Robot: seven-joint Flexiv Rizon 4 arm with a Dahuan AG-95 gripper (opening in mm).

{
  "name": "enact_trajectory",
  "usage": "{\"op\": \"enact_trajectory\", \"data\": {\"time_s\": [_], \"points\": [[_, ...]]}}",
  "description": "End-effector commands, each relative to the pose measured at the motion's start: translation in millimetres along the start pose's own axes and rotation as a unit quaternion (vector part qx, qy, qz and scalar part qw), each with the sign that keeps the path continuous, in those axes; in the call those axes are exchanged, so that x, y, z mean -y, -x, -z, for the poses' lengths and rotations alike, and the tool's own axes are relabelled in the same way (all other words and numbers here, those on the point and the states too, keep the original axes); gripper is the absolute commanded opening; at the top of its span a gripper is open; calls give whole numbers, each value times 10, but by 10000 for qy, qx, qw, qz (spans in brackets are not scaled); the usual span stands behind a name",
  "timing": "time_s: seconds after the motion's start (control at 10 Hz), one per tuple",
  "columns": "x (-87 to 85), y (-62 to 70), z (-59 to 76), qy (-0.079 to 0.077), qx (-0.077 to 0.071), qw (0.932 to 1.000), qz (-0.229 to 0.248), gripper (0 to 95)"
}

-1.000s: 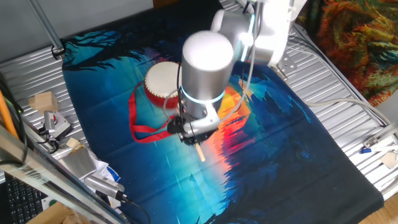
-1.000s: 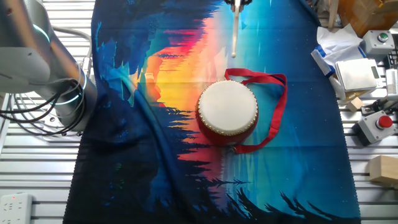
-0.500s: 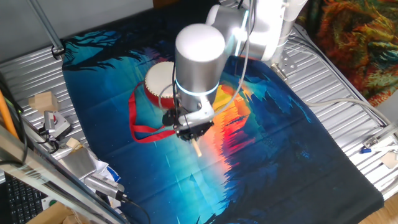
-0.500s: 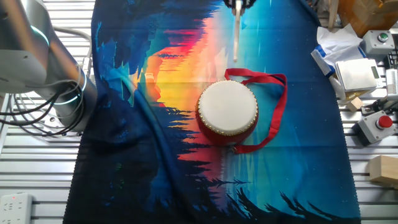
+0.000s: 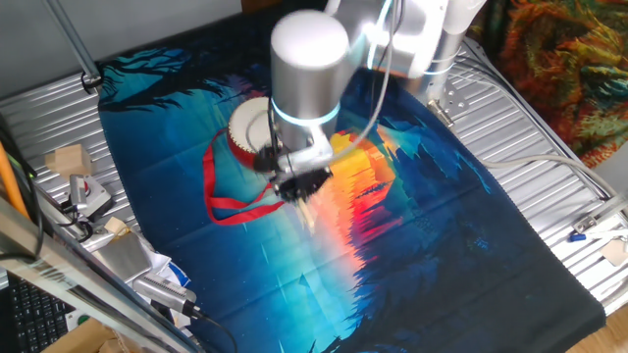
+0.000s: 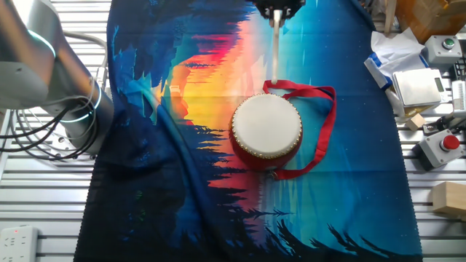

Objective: Play the drum

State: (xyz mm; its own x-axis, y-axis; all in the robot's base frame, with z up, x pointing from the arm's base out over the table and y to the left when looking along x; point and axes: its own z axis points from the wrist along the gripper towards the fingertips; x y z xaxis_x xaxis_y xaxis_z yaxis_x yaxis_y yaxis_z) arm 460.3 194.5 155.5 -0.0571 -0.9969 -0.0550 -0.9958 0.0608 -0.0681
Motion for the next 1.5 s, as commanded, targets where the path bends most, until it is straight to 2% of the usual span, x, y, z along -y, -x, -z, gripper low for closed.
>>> {"op": "enact_trajectory", "data": {"time_s": [0.1,0.4,0.9,1.2,1.5], "points": [[-32,-95,24,-8,54,10000,20,0],[-73,-186,82,-15,27,10000,23,0],[-51,-268,38,-169,102,9998,-45,0],[-108,-358,126,-155,91,9998,-45,0],[-111,-361,172,-129,70,9999,-65,0]]}}
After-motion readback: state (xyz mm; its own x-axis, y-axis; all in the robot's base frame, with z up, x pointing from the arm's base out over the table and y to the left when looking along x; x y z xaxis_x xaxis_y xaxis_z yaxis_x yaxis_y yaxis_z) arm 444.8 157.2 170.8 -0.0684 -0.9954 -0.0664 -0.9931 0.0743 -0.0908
